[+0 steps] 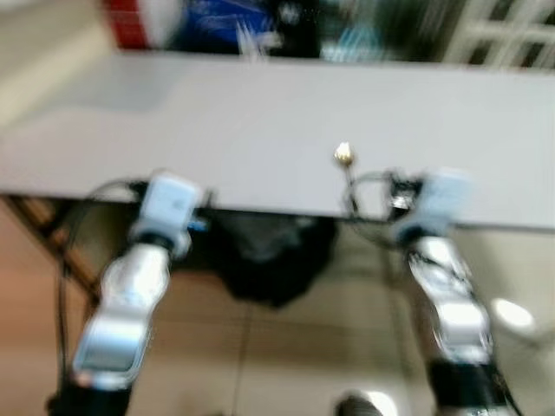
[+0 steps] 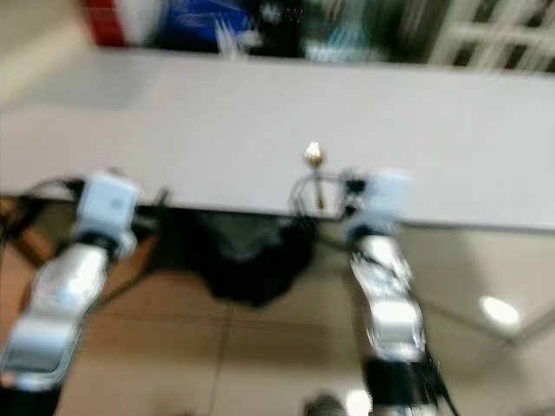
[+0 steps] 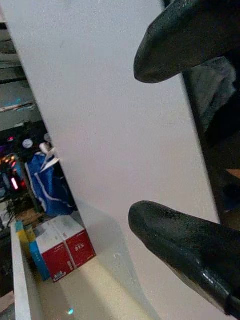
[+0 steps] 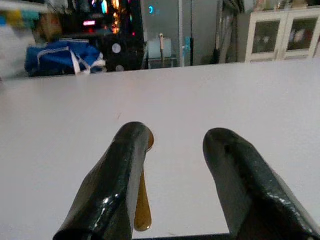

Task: Setting the table

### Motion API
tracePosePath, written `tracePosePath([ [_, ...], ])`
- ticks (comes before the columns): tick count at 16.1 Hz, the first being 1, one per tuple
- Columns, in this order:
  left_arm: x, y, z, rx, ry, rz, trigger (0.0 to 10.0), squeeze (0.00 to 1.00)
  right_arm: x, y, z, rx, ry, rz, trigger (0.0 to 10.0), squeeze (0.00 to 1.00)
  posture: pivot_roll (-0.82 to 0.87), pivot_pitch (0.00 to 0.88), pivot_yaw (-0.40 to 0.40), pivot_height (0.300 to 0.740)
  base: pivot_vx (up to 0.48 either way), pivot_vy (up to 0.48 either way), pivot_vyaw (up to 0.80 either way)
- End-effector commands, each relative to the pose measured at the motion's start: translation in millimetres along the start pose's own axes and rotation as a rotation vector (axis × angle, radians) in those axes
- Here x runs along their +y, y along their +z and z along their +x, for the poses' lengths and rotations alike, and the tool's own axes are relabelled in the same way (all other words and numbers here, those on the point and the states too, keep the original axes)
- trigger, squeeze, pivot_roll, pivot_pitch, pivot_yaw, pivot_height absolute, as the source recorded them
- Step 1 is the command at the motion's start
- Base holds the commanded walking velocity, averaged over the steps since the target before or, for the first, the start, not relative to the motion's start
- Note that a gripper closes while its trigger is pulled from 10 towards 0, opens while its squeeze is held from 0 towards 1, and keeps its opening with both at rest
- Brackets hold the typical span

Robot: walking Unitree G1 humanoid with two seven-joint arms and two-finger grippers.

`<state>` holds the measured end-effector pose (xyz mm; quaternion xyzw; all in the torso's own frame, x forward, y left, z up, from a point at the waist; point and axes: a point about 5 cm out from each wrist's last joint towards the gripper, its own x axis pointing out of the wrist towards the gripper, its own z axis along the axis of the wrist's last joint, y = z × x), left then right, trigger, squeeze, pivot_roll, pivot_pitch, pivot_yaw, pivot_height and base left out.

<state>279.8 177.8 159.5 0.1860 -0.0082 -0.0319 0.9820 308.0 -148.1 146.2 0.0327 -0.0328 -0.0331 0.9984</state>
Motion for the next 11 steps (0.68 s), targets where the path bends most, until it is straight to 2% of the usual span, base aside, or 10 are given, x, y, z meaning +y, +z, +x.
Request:
tracePosePath([
  [1,-6.7,4.1,-5.0,-0.019,-0.006,-0.010,10.0,0.00,-1.3,3.1,6.3,0.004,0.031,-0.076,10.0,0.00,0.01,0.048,-0.013,0.740,0.000,0.480,0.00],
  [3,-3.3,2.0,-8.7,-0.011,0.021,-0.013,10.0,0.00,8.8,-1.6,2.1,0.055,0.128,0.019,10.0,0.00,0.02,0.047,-0.031,0.740,0.000,0.480,0.00],
  [6,-1.1,2.0,-8.3,-0.010,0.036,-0.026,10.0,0.00,18.2,-3.8,-2.8,0.040,0.176,-0.030,10.0,0.00,0.01,0.042,-0.035,0.740,0.000,0.480,0.00],
  [8,-3.8,1.8,-8.2,-0.002,0.024,-0.050,10.0,0.00,17.3,-3.3,-4.3,0.035,0.181,-0.037,10.0,0.00,0.01,0.038,-0.034,0.740,0.000,0.480,0.00],
  [11,-5.4,6.8,-1.5,-0.018,0.011,-0.038,10.0,0.00,10.5,-5.5,-6.8,0.046,0.147,-0.004,10.0,0.00,0.00,0.038,-0.020,0.740,0.000,0.480,-0.16],
])
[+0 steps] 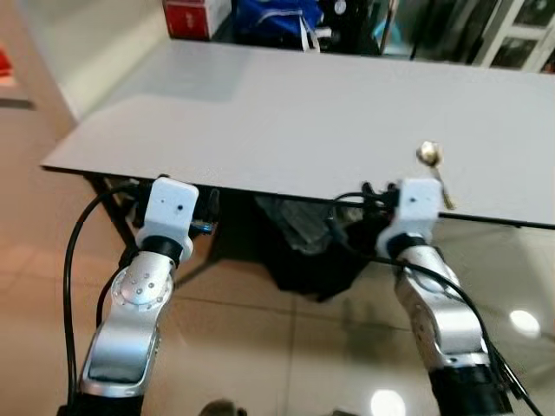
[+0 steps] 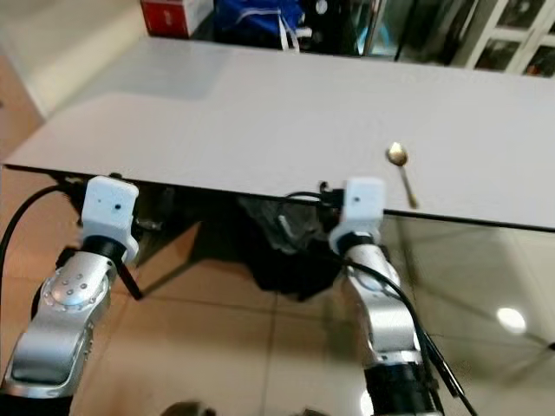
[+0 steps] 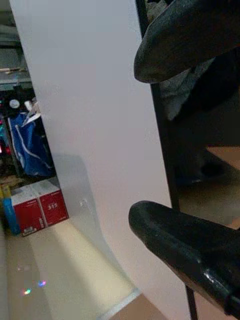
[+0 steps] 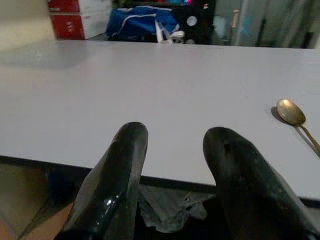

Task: Setting the table

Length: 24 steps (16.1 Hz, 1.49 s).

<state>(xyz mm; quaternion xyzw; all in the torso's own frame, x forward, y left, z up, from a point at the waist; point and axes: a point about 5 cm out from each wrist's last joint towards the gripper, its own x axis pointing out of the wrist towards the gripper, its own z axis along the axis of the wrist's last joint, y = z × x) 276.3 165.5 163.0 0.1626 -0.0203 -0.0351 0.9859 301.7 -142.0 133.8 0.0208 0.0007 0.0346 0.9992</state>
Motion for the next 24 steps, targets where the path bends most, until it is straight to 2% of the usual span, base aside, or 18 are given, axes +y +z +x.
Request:
tracePosePath([
  [1,6.1,0.0,3.3,0.006,0.013,0.013,10.0,0.00,4.8,7.4,1.5,-0.022,0.010,0.017,10.0,0.00,0.00,0.040,-0.017,0.740,0.000,0.480,-0.80],
  [10,14.1,8.4,6.3,-0.011,0.042,0.020,10.0,0.00,10.4,10.4,4.4,-0.022,0.016,0.016,10.0,0.00,0.01,0.048,-0.021,0.740,0.000,0.480,-0.78],
  [14,19.4,11.6,6.7,-0.016,0.054,0.023,10.0,0.00,9.9,16.6,7.3,-0.046,-0.001,0.034,10.0,0.00,0.02,0.052,-0.021,0.740,0.000,0.480,0.00],
  [22,25.5,21.0,10.4,-0.043,0.065,0.014,10.0,0.00,19.1,26.7,8.4,-0.099,0.060,0.019,10.0,0.00,0.02,0.045,-0.021,0.740,0.000,0.480,0.00],
  [24,25.8,22.8,10.8,-0.043,0.060,-0.005,10.0,0.00,21.2,27.3,8.2,-0.098,0.081,0.042,10.0,0.00,0.02,0.045,-0.021,0.740,0.000,0.480,-0.70],
])
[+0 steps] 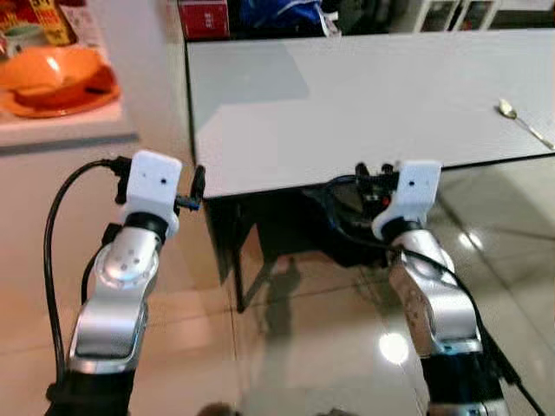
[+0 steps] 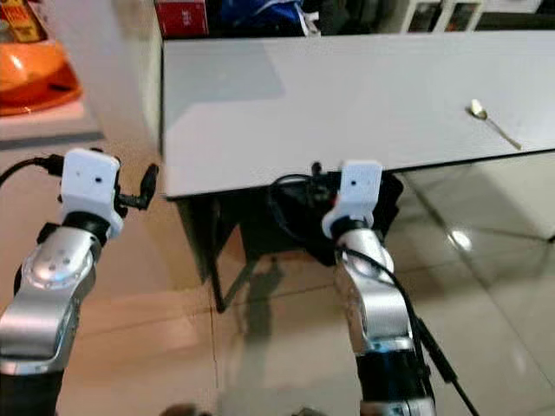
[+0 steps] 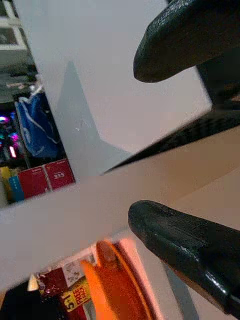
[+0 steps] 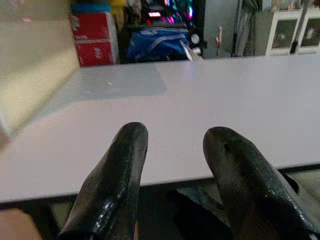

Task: Setting the table

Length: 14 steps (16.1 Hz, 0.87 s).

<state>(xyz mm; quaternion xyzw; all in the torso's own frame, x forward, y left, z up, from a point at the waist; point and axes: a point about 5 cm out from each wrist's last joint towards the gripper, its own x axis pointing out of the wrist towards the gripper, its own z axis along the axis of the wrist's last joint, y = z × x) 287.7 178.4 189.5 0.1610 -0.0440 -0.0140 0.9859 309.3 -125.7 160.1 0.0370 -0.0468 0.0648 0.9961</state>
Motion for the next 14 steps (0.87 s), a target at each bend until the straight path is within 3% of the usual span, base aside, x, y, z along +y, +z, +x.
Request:
tracePosePath([
  [1,4.4,3.0,0.2,-0.004,0.008,-0.014,10.0,0.24,4.8,2.0,-0.1,-0.004,0.021,0.011,10.0,0.00,0.02,0.045,-0.020,0.740,0.000,0.480,-0.80],
  [2,3.9,4.6,0.0,-0.003,-0.004,-0.051,10.0,1.00,5.5,5.1,0.0,-0.021,0.031,0.002,10.0,0.00,0.02,0.043,-0.018,0.740,0.000,0.480,-0.80],
  [3,3.8,5.2,-0.1,-0.005,-0.007,-0.057,10.0,1.00,5.6,6.1,0.0,-0.027,0.033,-0.001,10.0,0.00,0.02,0.043,-0.018,0.740,0.000,0.480,-0.80],
  [4,4.0,6.1,0.2,-0.009,-0.007,-0.053,10.0,1.00,6.0,8.9,0.2,-0.040,0.041,0.015,10.0,1.00,0.02,0.042,-0.017,0.740,0.000,0.480,-0.80],
  [10,12.9,15.7,-2.9,-0.037,0.011,-0.024,10.0,1.00,6.2,14.6,2.3,-0.057,0.054,-0.023,10.0,1.00,0.02,0.041,-0.025,0.740,0.000,0.480,-0.77],
  [11,15.7,18.8,-4.1,-0.049,0.020,-0.012,10.0,1.00,5.8,15.7,2.7,-0.062,0.057,-0.039,10.0,0.14,0.02,0.041,-0.027,0.740,0.000,0.480,0.00],
  [12,18.9,21.9,-5.5,-0.059,0.031,-0.002,10.0,1.00,6.1,16.9,3.0,-0.070,0.068,-0.050,10.0,0.00,0.02,0.042,-0.029,0.740,0.000,0.480,0.00],
  [13,27.2,33.2,-8.0,-0.093,0.058,0.021,10.0,0.00,7.3,22.2,3.2,-0.092,0.094,-0.045,10.0,0.00,0.03,0.040,-0.037,0.740,0.000,0.270,0.00],
  [14,29.9,39.8,-8.8,-0.115,0.062,0.026,10.0,0.00,8.0,25.5,3.3,-0.103,0.108,-0.036,10.0,0.00,0.03,0.040,-0.040,0.740,0.000,0.000,0.00],
])
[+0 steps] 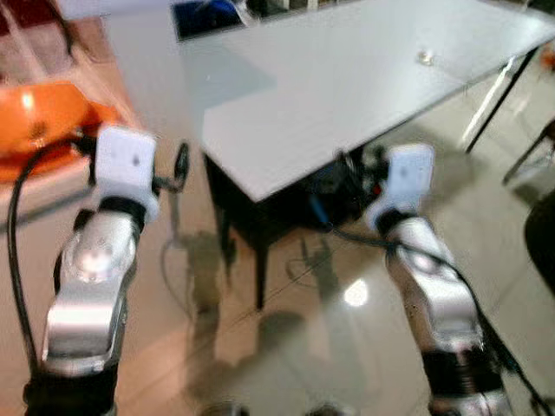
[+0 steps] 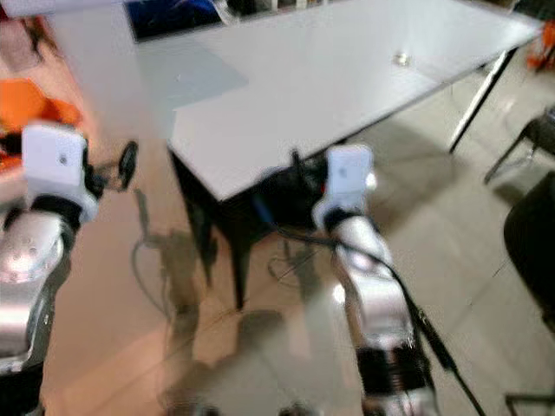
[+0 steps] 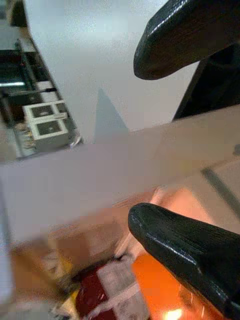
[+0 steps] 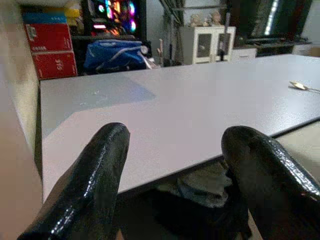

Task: Setting the table

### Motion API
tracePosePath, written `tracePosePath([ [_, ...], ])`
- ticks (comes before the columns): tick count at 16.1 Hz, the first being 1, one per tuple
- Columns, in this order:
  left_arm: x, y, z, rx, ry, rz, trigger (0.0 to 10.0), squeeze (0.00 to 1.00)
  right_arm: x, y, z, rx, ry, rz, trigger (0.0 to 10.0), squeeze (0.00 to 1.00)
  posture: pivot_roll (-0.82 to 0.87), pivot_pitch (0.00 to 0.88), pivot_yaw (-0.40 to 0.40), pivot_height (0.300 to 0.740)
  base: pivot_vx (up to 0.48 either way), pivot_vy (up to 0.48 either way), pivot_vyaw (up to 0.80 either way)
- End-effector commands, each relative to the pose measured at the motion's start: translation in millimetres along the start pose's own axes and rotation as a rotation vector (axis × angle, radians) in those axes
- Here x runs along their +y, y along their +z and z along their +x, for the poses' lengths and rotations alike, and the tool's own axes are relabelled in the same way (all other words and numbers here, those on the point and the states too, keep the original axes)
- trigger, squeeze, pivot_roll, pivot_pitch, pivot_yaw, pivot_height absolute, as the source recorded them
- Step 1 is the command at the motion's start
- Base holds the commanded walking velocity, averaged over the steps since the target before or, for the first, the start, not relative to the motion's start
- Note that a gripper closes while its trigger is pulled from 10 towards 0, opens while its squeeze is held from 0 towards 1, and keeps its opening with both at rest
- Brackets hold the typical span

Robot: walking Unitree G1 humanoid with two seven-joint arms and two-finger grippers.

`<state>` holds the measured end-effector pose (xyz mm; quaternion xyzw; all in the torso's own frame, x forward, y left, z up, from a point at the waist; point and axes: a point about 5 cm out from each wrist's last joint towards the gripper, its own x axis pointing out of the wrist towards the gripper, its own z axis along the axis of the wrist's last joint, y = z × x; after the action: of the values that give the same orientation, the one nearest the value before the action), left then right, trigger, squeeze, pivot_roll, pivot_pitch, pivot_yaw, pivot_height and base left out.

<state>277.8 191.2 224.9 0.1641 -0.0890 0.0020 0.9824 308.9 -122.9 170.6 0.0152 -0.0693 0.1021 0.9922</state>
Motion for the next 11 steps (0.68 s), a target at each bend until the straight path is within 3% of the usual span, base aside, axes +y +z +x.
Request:
tracePosePath([
  [1,8.5,17.5,0.3,-0.059,0.016,0.007,10.0,0.00,4.0,19.4,3.7,-0.075,0.047,0.016,10.0,0.00,0.03,0.039,-0.042,0.740,0.000,0.000,0.00],
  [4,10.0,28.1,4.4,-0.086,0.027,-0.045,10.0,0.00,2.2,29.0,4.2,-0.091,0.086,0.016,10.0,0.00,0.03,0.038,-0.043,0.740,0.000,0.000,0.00],
  [6,1.4,34.1,13.0,-0.102,0.002,0.038,10.0,0.00,-3.6,33.9,5.4,-0.076,0.101,-0.056,10.0,0.00,0.03,0.035,-0.046,0.740,0.000,0.000,0.00],
  [9,-3.3,42.7,26.5,-0.054,-0.030,0.009,10.0,0.00,-4.1,35.2,5.6,-0.069,0.114,-0.103,10.0,0.00,0.03,0.027,-0.035,0.740,0.350,0.000,0.80],
  [11,-2.6,42.2,28.1,-0.039,-0.030,0.009,10.0,0.00,-3.7,34.6,4.8,-0.064,0.119,-0.105,10.0,0.00,0.03,0.022,-0.030,0.740,0.382,0.000,0.80],
])
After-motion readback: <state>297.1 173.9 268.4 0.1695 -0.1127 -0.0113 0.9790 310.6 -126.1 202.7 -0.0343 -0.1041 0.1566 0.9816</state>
